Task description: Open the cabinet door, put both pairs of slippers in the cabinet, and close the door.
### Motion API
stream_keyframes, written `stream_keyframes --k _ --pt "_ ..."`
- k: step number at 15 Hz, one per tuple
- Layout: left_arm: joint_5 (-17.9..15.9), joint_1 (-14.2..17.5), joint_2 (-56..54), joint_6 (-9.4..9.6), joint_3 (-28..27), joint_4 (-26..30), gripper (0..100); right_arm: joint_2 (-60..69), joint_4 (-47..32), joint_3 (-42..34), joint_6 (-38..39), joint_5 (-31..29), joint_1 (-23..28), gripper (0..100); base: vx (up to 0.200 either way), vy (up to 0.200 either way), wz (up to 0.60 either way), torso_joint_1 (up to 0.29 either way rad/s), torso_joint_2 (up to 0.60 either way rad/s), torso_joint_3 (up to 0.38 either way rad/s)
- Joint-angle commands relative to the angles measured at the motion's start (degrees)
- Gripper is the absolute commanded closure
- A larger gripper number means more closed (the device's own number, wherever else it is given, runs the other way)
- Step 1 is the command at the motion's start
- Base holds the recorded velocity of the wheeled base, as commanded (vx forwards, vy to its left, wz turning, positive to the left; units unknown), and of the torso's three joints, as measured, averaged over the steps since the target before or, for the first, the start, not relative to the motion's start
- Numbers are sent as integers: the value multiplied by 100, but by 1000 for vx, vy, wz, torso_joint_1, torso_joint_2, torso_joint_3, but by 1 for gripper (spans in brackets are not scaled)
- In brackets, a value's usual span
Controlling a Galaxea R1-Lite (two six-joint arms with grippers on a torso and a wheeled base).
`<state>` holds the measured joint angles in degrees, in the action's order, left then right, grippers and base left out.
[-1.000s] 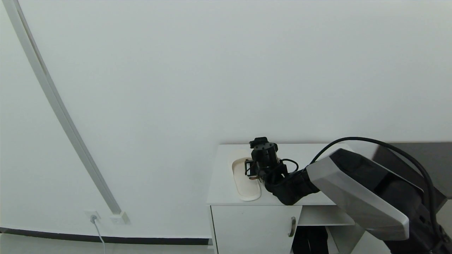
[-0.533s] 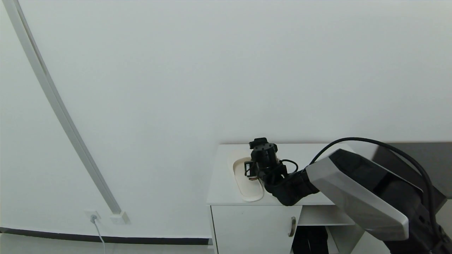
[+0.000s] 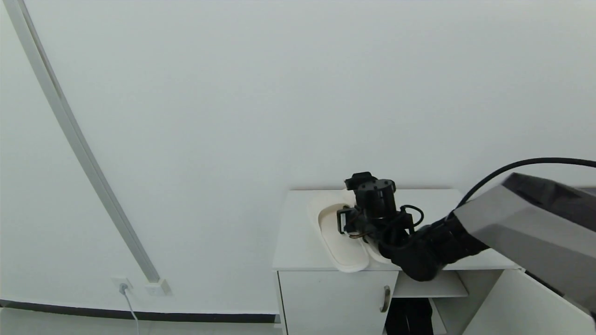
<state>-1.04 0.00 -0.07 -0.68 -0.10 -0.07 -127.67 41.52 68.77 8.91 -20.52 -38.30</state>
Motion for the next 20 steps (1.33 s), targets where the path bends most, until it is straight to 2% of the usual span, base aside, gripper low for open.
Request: stream_keyframes --k 1,3,4,5,7,14,20 --pt "-2 0 7 -2 1 -1 100 1552 691 -1788 -109 338 -151 100 0 0 0 0 0 0" --pt "-2 0 7 -2 1 -1 100 2150 1042 -2684 -109 610 -257 100 0 0 0 0 0 0" --pt "-2 0 7 -2 1 -1 100 2317 1069 -2886 -109 725 -283 100 0 0 0 0 0 0" --pt "-2 0 7 -2 1 -1 100 2756 1060 -3361 -91 1138 -353 100 0 0 0 0 0 0" --pt "-2 0 7 -11 1 -1 100 3055 1025 -3660 -83 1445 -512 100 0 0 0 0 0 0" --pt "-2 0 7 -20 1 -1 100 2959 1051 -3765 -109 1445 -696 100 0 0 0 0 0 0" --pt "-2 0 7 -20 1 -1 100 2959 1060 -3801 -118 1428 -749 100 -200 0 0 9 2 2"
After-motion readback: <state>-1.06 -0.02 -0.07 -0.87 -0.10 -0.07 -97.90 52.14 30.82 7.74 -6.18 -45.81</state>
